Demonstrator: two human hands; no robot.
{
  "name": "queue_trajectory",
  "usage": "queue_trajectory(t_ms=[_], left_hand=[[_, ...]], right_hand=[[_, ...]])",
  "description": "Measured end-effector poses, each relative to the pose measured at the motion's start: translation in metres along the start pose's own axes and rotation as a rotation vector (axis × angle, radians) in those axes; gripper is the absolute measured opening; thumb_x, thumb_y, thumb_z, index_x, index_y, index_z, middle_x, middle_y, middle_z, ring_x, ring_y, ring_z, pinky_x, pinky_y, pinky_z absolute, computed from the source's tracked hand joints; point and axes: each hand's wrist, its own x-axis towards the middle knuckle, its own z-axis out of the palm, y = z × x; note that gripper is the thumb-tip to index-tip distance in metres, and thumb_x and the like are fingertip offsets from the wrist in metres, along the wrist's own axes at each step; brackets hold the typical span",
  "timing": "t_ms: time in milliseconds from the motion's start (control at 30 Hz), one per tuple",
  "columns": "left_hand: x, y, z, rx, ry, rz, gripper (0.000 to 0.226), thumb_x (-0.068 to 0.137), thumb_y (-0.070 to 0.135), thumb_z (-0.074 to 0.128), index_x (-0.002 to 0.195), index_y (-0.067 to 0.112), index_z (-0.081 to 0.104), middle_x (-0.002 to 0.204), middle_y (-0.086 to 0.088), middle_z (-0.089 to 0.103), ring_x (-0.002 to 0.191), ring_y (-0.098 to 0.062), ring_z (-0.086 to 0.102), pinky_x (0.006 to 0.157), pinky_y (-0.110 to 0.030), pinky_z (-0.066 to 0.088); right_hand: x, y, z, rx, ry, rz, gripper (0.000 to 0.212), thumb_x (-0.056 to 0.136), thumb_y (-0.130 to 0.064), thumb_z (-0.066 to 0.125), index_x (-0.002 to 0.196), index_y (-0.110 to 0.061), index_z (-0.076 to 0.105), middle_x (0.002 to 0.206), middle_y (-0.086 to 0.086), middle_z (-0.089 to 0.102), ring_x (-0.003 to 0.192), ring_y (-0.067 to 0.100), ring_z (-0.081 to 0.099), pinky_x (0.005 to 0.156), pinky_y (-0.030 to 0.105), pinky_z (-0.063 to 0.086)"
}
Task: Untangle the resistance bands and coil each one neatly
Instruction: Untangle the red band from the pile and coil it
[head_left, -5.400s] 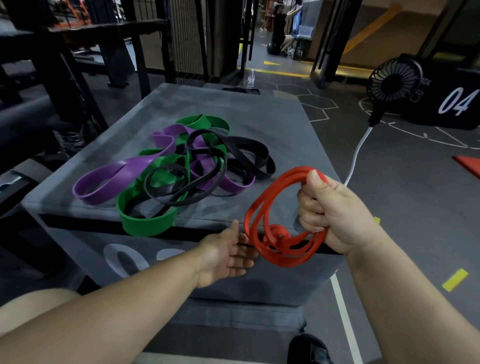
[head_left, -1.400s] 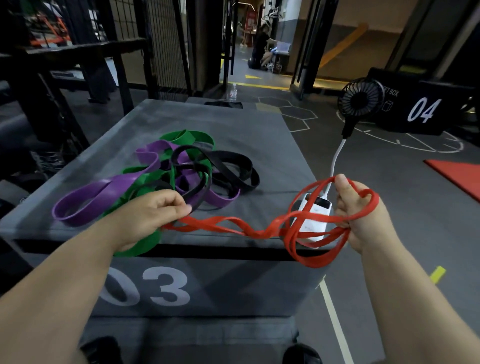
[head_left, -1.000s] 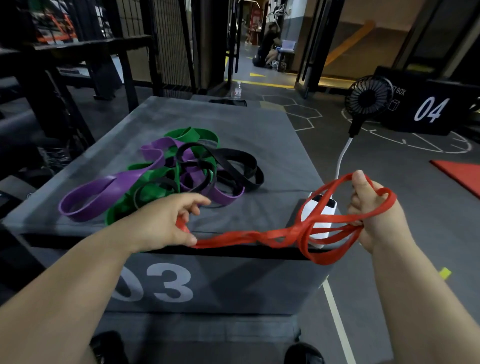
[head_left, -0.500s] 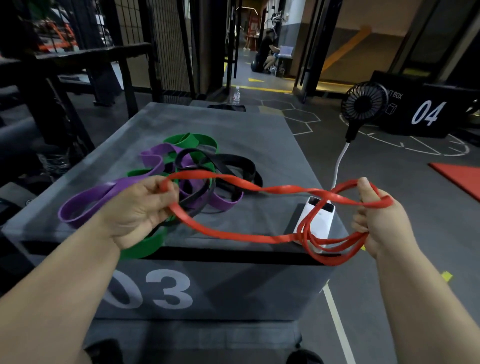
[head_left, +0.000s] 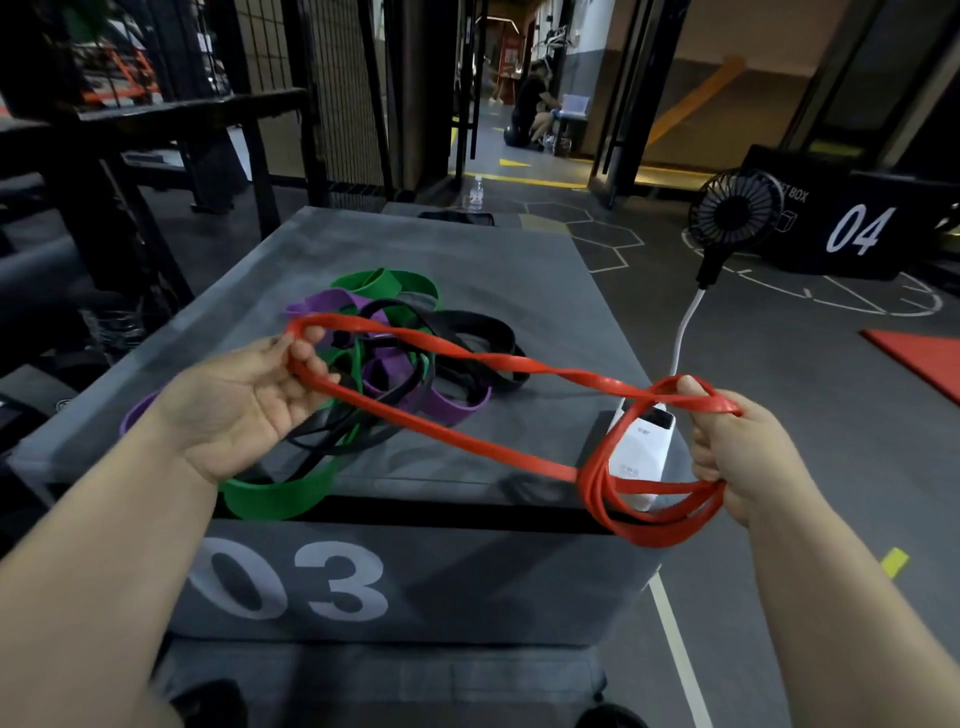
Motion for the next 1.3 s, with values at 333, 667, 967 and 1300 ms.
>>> queue_trajectory(t_ms=[333,667,967,1300], left_hand=[[-0.006,0.004,0.001,-0.015,0.047,-0.04,0.037,0.059,0.04,0.075,0.059,0.019,0.045,0.041,0.01,0.025,0.041,-0.007,0.031,0.048,-0.018,0.042],[0.003,-0.004,0.004,0.248,0.327,0.113,0.035,0.096,0.038,0.047,0.069,0.017,0.047,0.076,0.004,0.052,0.057,-0.005,0.055,0.071,-0.027,0.052],[0.005,0.005,-0.001,-0.24,0.324,0.069,0.02,0.081,0.042,0.058,0.079,0.022,0.055,0.058,0.015,0.051,0.052,0.001,0.044,0.062,-0.015,0.047],[0.004,-0.011,-0.001,0.217,0.264,-0.129,0.019,0.102,0.023,0.042,0.086,0.015,0.049,0.051,0.006,0.038,0.044,-0.004,0.035,0.04,-0.014,0.037]], right_hand=[[0.001,0.001,0.0,0.009,-0.076,0.097,0.031,0.094,-0.033,0.062,0.067,-0.021,0.054,0.055,-0.004,0.023,0.044,0.009,0.015,0.038,0.018,0.015],[0.0,0.003,-0.002,-0.146,-0.139,0.145,0.033,0.098,-0.025,0.057,0.068,-0.013,0.052,0.049,-0.004,0.023,0.04,0.009,0.016,0.04,0.02,0.013],[-0.015,-0.006,0.0,-0.172,-0.464,0.221,0.038,0.067,-0.043,0.071,0.068,-0.011,0.05,0.049,-0.005,0.019,0.04,0.006,0.014,0.041,0.019,0.01],[-0.007,-0.002,-0.012,0.284,-0.575,0.056,0.049,0.044,-0.039,0.096,0.054,-0.021,0.052,0.051,-0.004,0.015,0.037,0.005,0.016,0.034,0.015,0.023]])
